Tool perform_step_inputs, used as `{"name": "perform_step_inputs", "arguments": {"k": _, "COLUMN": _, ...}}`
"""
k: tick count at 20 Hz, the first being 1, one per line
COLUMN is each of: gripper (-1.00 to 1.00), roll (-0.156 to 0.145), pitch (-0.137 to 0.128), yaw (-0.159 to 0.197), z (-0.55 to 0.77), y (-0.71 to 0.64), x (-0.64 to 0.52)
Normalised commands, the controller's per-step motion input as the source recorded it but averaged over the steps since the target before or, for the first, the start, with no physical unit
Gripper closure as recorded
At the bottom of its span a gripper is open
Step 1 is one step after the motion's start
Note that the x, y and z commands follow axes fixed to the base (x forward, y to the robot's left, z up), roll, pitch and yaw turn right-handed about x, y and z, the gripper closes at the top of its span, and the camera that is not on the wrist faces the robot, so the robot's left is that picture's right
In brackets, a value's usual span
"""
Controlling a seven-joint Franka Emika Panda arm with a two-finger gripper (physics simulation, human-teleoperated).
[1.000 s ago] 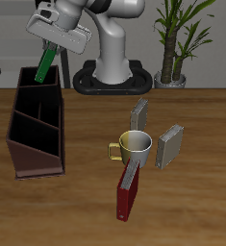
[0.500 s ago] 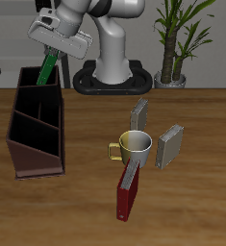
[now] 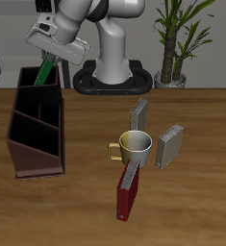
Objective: Place the green book into the right desk caddy's right compartment
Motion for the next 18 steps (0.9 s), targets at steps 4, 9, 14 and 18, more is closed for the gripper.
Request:
{"name": "perform_step_inputs", "arguments": {"k": 4, "gripper": 1.0, "roll": -0.011, "pitch": 0.022, "yaw": -0.018, "z": -0.1, "y": -0.08, "x": 0.05}}
{"name": "perform_step_inputs", "arguments": {"k": 9, "gripper": 1.0, "roll": -0.006, "pitch": 0.015, "yaw": -0.019, "z": -0.1, "y": -0.04, "x": 0.06}}
{"name": "perform_step_inputs", "arguments": {"k": 14, "gripper": 1.0, "roll": -0.008, "pitch": 0.027, "yaw": -0.011, "z": -0.13, "y": -0.04, "x": 0.06}}
{"name": "perform_step_inputs", "arguments": {"k": 18, "gripper": 1.0, "roll": 0.029, "pitch": 0.058, "yaw": 0.004, "z": -0.2, "y": 0.04, "x": 0.06}}
